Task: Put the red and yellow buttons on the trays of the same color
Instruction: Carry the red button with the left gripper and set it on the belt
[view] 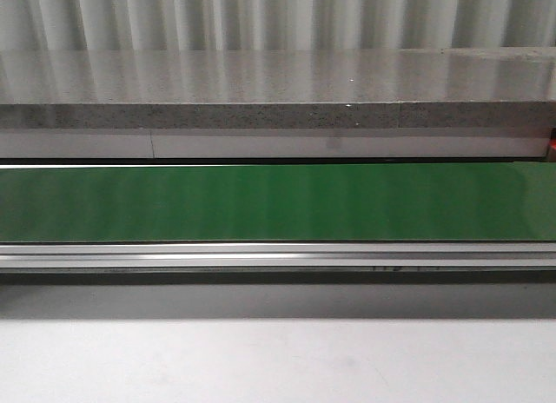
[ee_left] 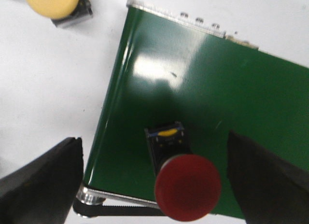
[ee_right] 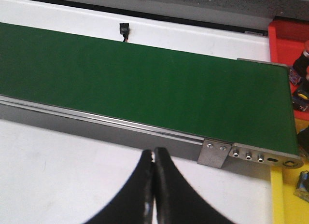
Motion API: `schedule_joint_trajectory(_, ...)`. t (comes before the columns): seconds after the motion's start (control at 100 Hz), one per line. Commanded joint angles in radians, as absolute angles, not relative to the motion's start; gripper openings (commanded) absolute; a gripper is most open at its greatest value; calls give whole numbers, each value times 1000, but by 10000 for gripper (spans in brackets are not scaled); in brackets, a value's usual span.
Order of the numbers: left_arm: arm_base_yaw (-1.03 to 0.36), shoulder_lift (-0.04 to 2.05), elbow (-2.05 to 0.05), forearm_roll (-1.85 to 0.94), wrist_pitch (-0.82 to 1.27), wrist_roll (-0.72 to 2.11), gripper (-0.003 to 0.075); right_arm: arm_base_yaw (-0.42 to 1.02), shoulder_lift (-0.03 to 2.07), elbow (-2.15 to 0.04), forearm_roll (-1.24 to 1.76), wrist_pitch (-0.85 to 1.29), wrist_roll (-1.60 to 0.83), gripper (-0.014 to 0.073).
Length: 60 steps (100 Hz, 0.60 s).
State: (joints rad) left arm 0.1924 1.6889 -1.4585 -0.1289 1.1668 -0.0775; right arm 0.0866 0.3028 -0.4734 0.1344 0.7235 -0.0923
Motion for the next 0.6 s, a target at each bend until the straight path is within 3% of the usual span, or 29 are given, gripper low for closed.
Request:
schedule_joint_trajectory(0.0,203,1651,-1519,-117,1134,-134,584,88,309,-498,131,656,-102,-67)
schedule_joint_trajectory(0.24,265,1697,-1535,-30,1136,-243,533,88,309,-498,131,656,-102,-67)
schedule_joint_trajectory(0.59,314,1815,-1535,-159,978,-439,533,88,309,-498,131,656,-102,-67)
